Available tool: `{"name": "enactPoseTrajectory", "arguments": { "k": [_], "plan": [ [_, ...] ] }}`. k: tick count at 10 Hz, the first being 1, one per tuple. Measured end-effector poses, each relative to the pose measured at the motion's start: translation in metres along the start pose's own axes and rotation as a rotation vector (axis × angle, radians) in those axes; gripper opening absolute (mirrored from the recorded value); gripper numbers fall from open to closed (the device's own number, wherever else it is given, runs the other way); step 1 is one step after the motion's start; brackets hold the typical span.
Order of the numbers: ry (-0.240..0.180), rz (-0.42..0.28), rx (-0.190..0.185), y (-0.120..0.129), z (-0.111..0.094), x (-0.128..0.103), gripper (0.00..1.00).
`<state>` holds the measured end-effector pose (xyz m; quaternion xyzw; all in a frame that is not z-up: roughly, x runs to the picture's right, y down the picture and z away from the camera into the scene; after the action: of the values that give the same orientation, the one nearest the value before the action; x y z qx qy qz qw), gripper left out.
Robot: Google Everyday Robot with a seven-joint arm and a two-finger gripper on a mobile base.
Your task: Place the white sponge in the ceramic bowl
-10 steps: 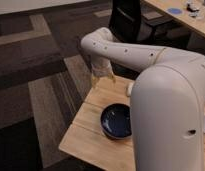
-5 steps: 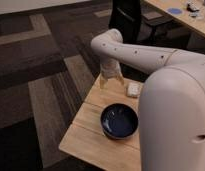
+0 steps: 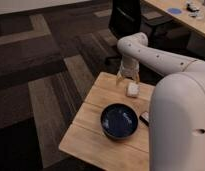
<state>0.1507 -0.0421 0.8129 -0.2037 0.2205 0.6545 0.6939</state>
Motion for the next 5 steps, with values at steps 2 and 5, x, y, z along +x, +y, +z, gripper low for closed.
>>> {"name": "enactPoseTrajectory", "arguments": {
  "k": [2,5],
  "plan": [
    [0.0,0.0,0.001,-0.0007,0.0001,0.0,0.65],
    [0.0,-0.001,0.002,-0.0003,0.0002,-0.0001,0.65]
  ]
}}
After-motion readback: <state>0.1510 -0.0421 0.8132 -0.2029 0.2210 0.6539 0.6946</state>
